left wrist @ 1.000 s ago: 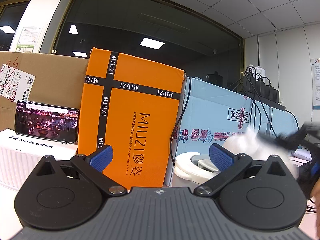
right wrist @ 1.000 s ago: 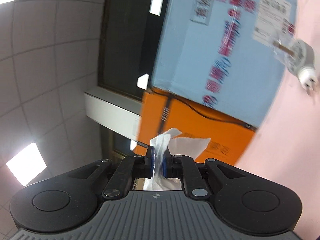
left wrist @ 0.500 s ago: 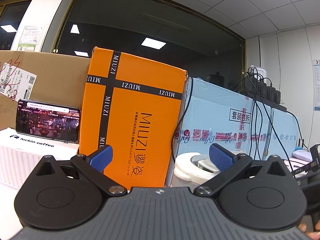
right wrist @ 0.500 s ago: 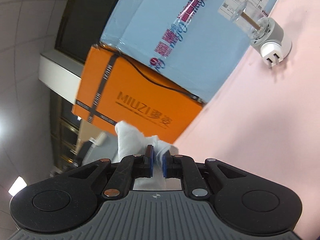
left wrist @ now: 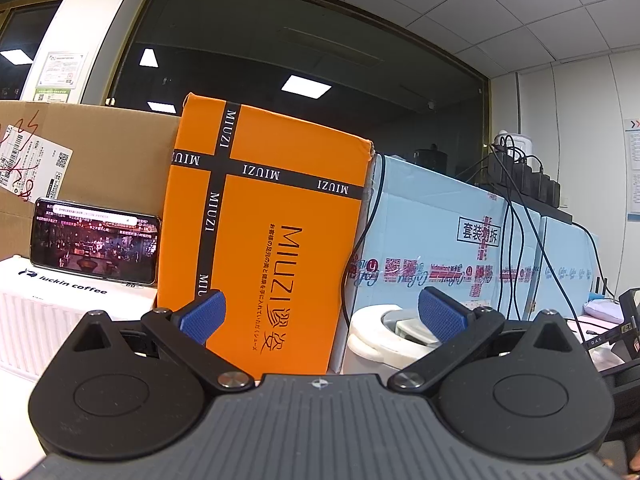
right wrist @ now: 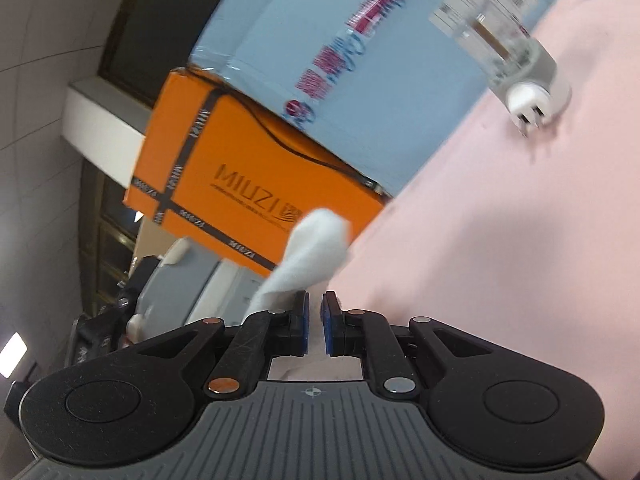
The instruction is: Clean container
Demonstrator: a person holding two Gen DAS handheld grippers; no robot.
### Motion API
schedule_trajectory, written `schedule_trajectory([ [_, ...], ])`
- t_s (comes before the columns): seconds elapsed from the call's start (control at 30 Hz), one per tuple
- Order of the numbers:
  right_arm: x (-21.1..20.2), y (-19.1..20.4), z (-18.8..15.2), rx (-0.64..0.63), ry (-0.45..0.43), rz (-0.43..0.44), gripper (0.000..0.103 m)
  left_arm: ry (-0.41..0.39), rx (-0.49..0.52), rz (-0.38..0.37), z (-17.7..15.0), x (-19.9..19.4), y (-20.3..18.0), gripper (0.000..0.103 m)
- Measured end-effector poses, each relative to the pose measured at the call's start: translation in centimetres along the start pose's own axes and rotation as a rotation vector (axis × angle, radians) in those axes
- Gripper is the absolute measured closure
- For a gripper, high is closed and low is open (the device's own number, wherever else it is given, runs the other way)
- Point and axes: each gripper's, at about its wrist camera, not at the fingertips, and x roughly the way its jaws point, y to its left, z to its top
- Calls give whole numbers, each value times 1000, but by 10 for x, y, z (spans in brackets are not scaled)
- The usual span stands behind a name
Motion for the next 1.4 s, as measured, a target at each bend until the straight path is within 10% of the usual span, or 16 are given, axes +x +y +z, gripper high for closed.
schedule_trajectory([
  [0.3,-18,19,-2,-142,-30,84,93,-1,0,4,1,1,1,0],
  [0.43,-19,10,4,-47,-40,128,57,-1,-2,-2,2,2,2,0],
  [0.6,-10,-7,8,107,-27,164,57,-2,-2,1,1,1,1,0],
  [0.77,-2,-18,10,136,-7,29,57,-4,5,-1,1,0,-1,0],
  [1.07,19,33,-7,-429,2,-319,37,-3,5,0,1,0,0,0],
  [1.3,42,30,-6,-488,109,-414,42,-3,3,-1,1,0,-1,0],
  [1.4,42,25,-5,-452,145,-351,84,-3,4,-1,0,0,0,0],
])
